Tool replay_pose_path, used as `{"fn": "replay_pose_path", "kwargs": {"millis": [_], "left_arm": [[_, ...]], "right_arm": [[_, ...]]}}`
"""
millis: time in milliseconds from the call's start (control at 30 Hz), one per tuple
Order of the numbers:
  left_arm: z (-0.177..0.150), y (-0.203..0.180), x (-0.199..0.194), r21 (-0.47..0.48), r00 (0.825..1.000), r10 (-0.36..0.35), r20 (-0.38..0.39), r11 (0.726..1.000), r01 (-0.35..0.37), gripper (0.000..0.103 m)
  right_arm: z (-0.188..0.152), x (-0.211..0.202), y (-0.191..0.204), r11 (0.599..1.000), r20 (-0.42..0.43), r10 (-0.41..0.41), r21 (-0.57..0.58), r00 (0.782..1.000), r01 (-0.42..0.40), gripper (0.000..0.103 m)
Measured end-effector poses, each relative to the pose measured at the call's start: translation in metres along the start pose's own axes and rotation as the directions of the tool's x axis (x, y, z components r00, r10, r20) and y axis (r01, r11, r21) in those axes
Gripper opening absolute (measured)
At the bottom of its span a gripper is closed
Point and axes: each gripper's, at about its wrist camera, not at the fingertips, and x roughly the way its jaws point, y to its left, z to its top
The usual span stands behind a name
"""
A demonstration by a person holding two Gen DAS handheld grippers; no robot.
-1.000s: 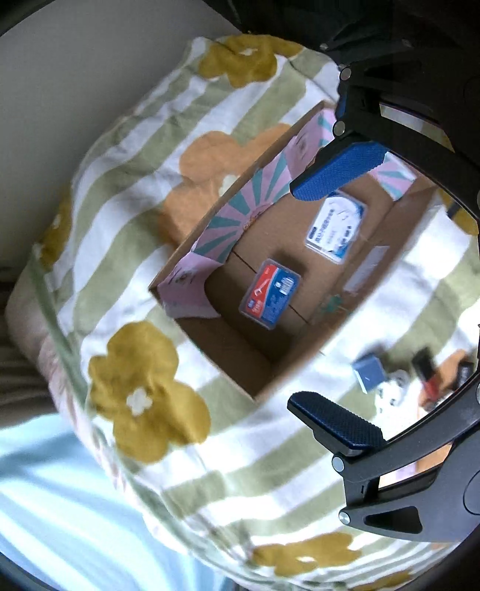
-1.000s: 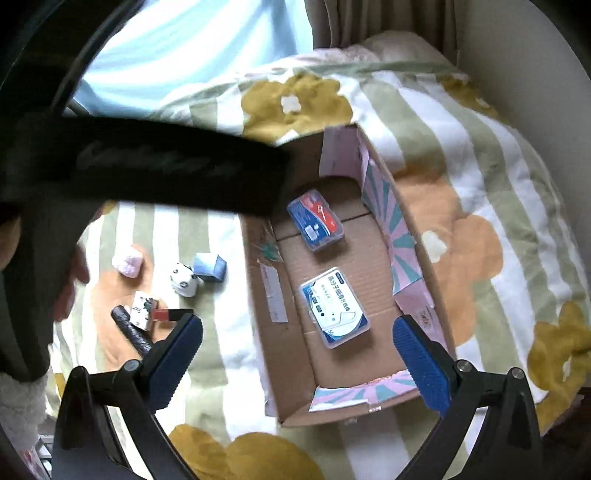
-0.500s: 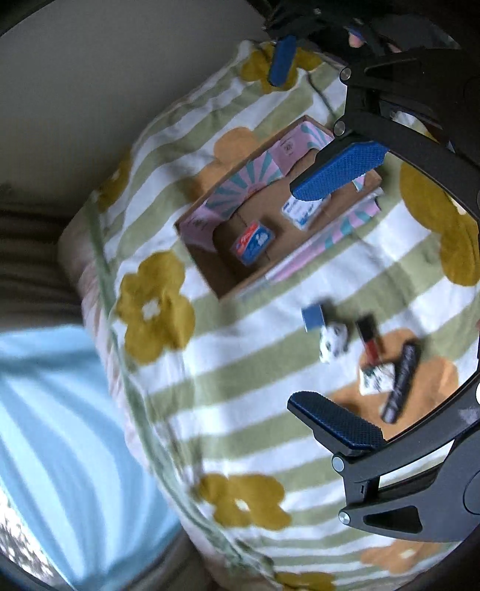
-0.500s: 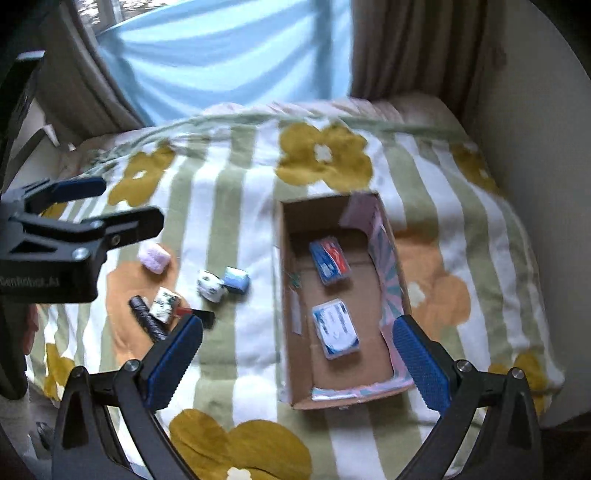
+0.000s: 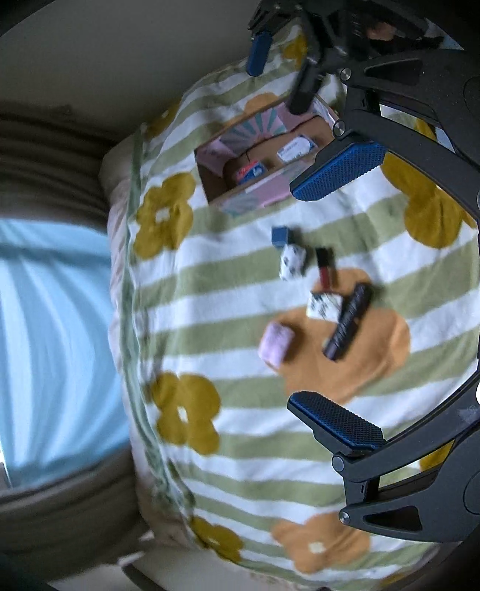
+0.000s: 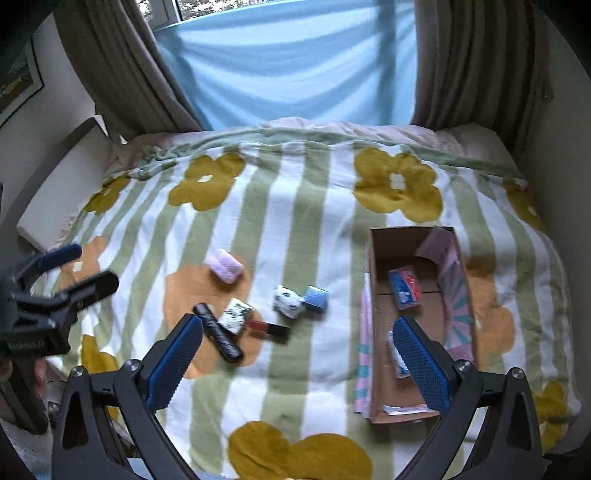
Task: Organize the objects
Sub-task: 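Withdraw both tools from the cardboard box back over the items, then grasp the lilac hair tie with the left tool while the right tool grasps the red lipstick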
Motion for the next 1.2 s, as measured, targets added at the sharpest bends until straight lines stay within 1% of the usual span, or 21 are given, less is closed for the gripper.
{"fn": "replay_pose_path", "kwargs": {"millis": [167,333,533,667,767,867,1000,1200], "left_arm": [[-0.022,0.029,-0.009,-0.049,1.000,0.013,-0.002,0.999,-0.013,0.103],[-0.029,0.041,-0.010,-0.063,1.000,0.010,-0.007,0.998,-0.010,0.103],[-0.030,0.043,-0.003,-0.057,0.999,-0.004,-0.034,0.998,0.002,0.103],[-0.026,0.053,0.006,-0.059,0.998,-0.019,-0.054,0.998,0.015,0.103],[-0.022,0.059,0.014,-0.043,0.998,-0.017,-0.063,0.999,0.014,0.103],[-0.014,0.068,0.029,-0.025,0.997,-0.019,-0.075,1.000,0.017,0.103],[-0.003,0.082,0.062,-0.004,0.995,-0.037,-0.097,0.999,0.037,0.103],[0.011,0.101,0.130,0.037,0.987,-0.063,-0.146,0.997,0.069,0.103]], "right_arm": [[0.002,0.001,0.016,0.999,0.008,0.030,-0.014,1.000,-0.030,0.102],[0.005,0.003,0.027,0.999,0.010,0.034,-0.042,0.999,-0.033,0.102],[0.003,0.010,0.036,0.997,-0.007,0.040,-0.061,0.999,-0.041,0.102],[0.002,0.018,0.042,0.997,-0.024,0.036,-0.073,0.999,-0.038,0.102],[0.000,0.030,0.044,0.998,-0.045,0.028,-0.053,0.999,-0.031,0.102],[-0.004,0.050,0.045,1.000,-0.068,0.006,-0.005,0.998,-0.006,0.102],[-0.013,0.081,0.044,0.998,-0.101,-0.038,0.048,0.994,0.043,0.102],[-0.032,0.141,0.046,0.986,-0.141,-0.104,0.118,0.985,0.121,0.102]]}}
